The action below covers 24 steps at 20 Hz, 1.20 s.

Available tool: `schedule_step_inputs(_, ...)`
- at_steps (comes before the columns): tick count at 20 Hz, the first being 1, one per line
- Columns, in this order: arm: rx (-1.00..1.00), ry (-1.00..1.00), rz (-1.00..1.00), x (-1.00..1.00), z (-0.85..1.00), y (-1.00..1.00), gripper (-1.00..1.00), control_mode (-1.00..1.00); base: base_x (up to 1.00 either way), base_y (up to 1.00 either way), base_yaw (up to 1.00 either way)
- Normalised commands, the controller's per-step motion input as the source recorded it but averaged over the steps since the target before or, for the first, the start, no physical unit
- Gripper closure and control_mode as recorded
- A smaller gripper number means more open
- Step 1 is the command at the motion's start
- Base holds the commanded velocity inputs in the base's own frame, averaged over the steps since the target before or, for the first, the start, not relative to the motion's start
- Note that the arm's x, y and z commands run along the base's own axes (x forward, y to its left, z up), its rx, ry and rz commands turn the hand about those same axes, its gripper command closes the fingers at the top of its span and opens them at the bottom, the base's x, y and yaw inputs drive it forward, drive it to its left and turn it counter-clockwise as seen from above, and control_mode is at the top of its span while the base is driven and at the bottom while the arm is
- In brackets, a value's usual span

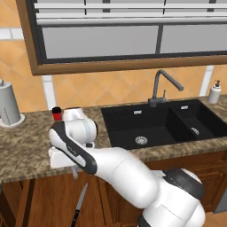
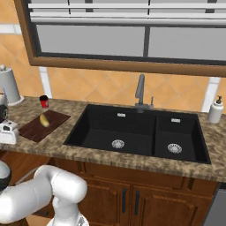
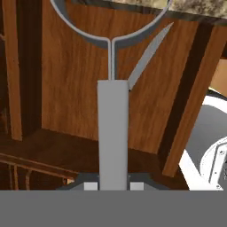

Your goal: Place the appropriate cutting tool for cutting the cucumber skin on the cutting board.

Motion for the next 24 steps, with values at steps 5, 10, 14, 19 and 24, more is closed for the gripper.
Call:
schedule_step_inputs(5,0.08,-0.15,0.33,1.0,0.13,-0.31,1.0,-1.0,0.0,0.0,0.0)
schedule_step_inputs(10,0.01,-0.24,0.31,1.0,-0.2,0.01,1.0,-1.0,0.0,0.0,0.0)
schedule_step_inputs(14,0.0,-0.07,0.17,0.85,-0.22,0.03,1.0,-1.0,0.0,0.0,0.0)
schedule_step_inputs(19,0.02,0.0,0.05,0.6,-0.35,0.04,1.0,-1.0,0.0,0.0,0.0)
schedule_step_inputs(24,0.04,0.0,0.0,0.63,-0.21,0.05,1.0,-1.0,0.0,0.0,0.0)
